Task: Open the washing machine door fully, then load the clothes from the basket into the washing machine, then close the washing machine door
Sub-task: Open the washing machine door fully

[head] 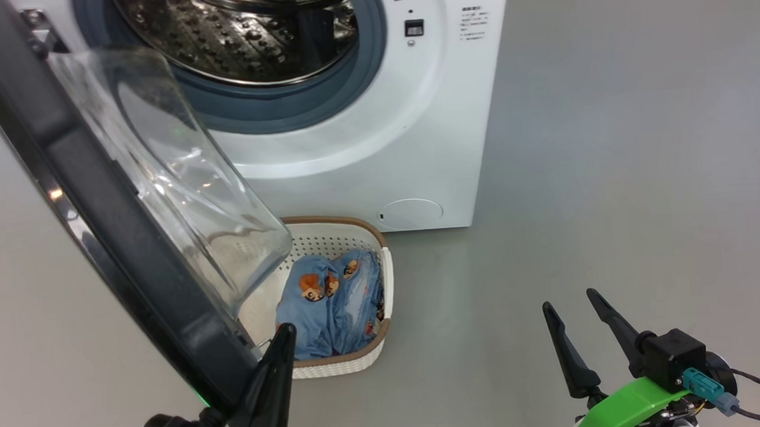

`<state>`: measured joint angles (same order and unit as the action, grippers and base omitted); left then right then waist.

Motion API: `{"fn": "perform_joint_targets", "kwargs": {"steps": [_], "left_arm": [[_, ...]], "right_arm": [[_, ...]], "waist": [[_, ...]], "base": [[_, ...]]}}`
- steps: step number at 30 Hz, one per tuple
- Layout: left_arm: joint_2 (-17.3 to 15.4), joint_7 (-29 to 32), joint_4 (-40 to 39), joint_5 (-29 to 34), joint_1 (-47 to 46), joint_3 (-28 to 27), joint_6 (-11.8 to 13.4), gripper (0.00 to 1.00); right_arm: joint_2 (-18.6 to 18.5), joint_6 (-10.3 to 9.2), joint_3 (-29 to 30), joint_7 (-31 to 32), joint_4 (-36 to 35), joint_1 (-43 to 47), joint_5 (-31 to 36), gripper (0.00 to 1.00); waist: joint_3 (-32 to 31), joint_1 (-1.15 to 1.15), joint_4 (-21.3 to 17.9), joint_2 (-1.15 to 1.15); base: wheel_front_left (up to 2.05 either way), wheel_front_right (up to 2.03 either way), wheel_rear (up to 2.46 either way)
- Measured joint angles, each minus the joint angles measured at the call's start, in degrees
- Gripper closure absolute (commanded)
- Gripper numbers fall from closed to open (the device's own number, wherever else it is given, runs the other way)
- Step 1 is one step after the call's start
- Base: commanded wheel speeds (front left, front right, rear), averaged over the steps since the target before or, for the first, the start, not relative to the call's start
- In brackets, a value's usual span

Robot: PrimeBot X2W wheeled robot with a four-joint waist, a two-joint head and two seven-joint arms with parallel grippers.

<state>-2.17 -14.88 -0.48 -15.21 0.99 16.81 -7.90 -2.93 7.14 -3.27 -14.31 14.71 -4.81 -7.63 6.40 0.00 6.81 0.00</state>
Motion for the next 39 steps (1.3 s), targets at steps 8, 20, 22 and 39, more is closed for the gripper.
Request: {"fn": "perform_joint_targets", "kwargs": {"steps": [8,20,22,39], "left_arm": [[0.0,0.0,-0.5,1.6,1.2,-1.0,0.0,1.0],[0.3,0.0,-0.5,2.2,2.6,-5.3,-0.2,1.0],[0.3,0.0,-0.5,2.0,2.7,-6.2,0.2,1.0],[0.3,0.0,2.0,0.5,4.6,-16.8,5.3,1.0]], "right_arm": [[0.0,0.0,0.0,0.0,0.2,0.0,0.0,0.0],[0.0,0.0,0.1,0.0,0.3,0.1,0.0,0.0],[0.0,0.0,0.1,0.0,0.5,0.1,0.0,0.0],[0.0,0.0,-0.2,0.0,0.7,0.1,0.0,0.0]], "waist": [[-0.2,0.0,3.1,0.0],[-0.7,0.0,7.5,0.0],[-0.8,0.0,8.2,0.0],[-1.5,0.0,10.8,0.0]], "base": [[0.0,0.0,0.0],[0.0,0.0,0.0],[0.0,0.0,0.0],[0.0,0.0,0.0]]}}
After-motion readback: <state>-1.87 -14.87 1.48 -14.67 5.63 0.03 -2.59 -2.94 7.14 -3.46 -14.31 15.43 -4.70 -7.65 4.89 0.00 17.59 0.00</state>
